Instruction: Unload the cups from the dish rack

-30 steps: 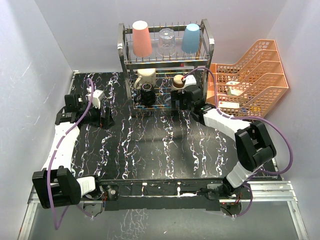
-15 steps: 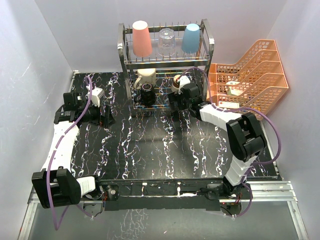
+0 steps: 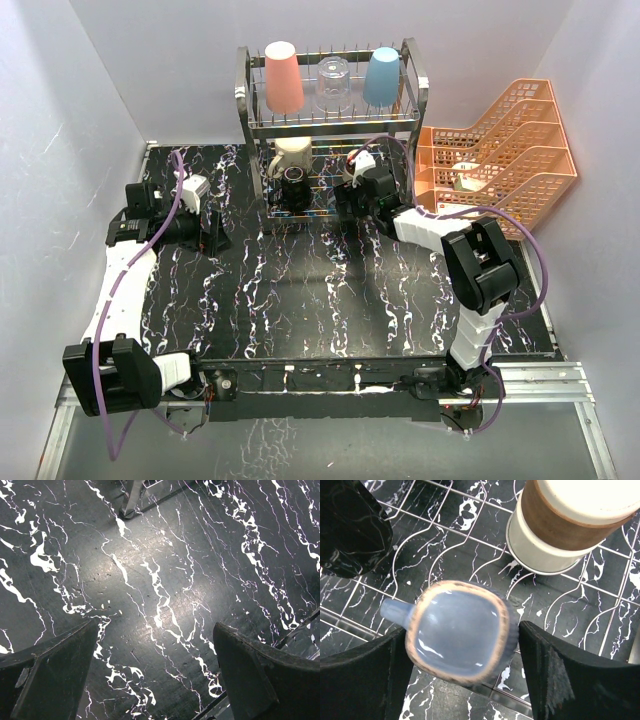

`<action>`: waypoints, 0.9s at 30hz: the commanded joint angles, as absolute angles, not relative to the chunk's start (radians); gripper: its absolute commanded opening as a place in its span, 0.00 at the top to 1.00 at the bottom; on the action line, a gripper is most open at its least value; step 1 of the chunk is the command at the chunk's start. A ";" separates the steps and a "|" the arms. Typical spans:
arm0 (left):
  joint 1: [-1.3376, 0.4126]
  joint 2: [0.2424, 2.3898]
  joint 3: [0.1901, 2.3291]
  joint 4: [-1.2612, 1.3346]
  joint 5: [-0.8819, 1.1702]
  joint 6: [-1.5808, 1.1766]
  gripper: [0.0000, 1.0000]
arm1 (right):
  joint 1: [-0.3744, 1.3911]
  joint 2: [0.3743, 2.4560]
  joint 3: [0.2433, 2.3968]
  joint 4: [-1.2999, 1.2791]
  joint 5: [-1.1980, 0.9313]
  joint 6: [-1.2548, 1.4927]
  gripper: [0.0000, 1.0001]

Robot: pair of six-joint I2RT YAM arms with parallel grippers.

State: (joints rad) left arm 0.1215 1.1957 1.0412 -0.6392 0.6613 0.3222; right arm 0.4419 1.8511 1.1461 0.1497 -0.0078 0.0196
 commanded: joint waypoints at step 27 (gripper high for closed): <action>0.126 1.203 1.143 -0.680 0.847 0.372 0.03 | 0.522 1.585 1.037 0.347 -0.033 0.051 0.81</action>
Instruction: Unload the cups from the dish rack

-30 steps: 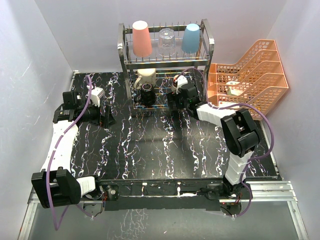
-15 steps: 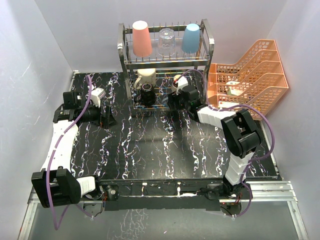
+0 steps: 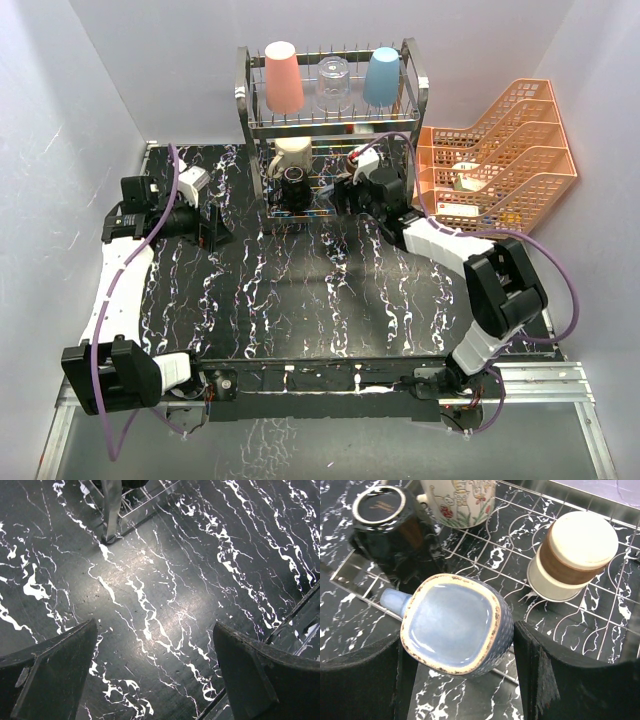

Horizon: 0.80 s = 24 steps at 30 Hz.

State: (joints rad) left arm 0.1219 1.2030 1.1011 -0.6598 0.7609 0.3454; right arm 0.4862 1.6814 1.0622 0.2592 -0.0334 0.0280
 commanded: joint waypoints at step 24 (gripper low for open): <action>0.090 0.811 0.865 -0.658 0.973 1.028 0.03 | 0.769 1.487 0.944 0.272 -0.399 0.871 0.91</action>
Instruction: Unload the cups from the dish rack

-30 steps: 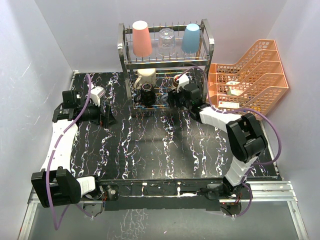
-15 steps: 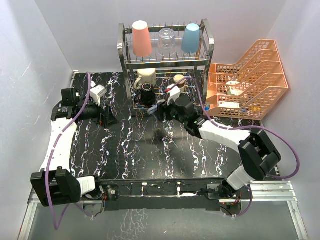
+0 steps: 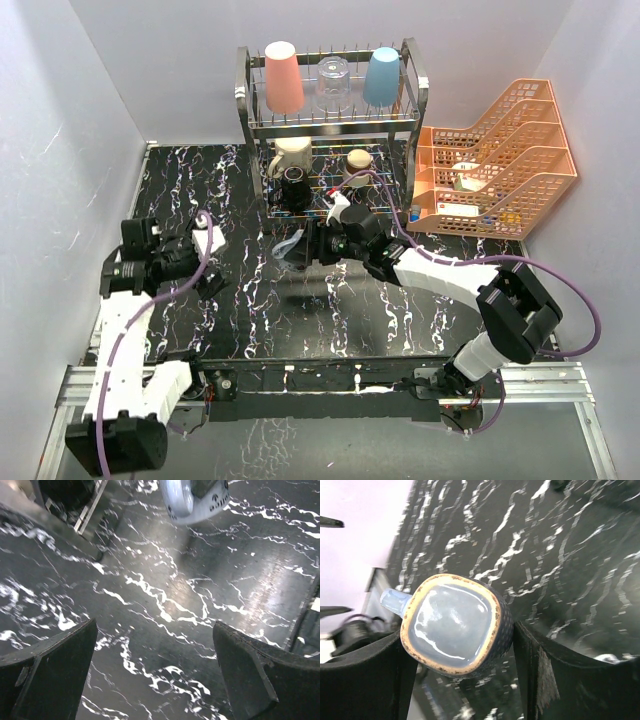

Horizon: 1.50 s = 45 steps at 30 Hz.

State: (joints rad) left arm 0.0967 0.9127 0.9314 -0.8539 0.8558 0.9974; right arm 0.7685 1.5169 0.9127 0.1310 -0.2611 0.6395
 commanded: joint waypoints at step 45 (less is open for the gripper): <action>-0.089 0.791 0.941 -0.399 0.893 0.400 1.00 | 0.928 1.585 0.941 0.726 -0.407 1.598 0.19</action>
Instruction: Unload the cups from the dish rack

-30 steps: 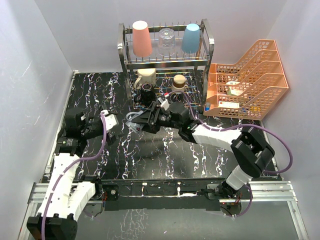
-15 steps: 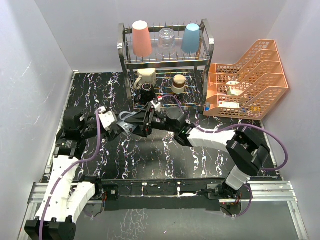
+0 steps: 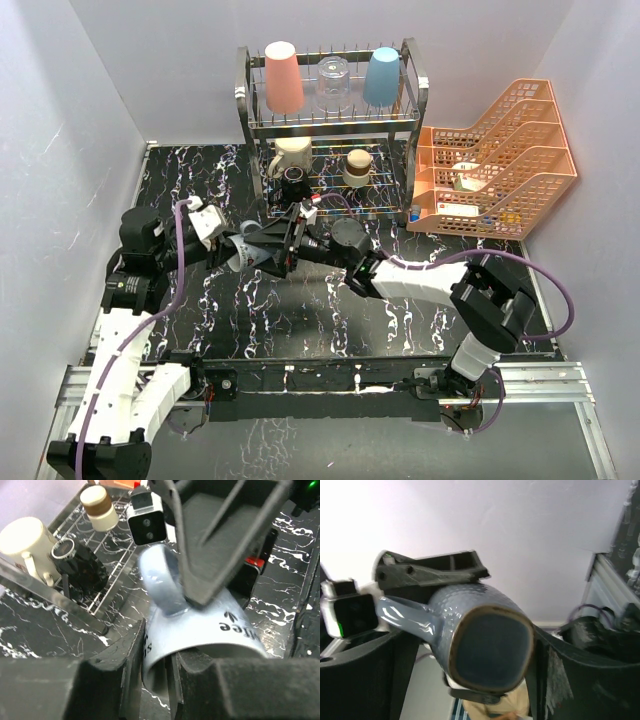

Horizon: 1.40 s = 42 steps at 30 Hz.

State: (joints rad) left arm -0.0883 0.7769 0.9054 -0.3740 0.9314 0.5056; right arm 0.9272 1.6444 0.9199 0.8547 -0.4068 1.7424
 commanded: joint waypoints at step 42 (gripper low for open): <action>0.000 2.100 1.855 -0.898 0.109 0.313 1.00 | 0.655 1.196 0.919 -0.229 0.045 0.692 0.02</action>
State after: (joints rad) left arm 0.0055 2.0876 1.7531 -0.8207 0.0750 0.3168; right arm 0.6624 1.1713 0.8383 -0.2379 -0.0208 0.8043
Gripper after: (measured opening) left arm 0.091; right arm 0.982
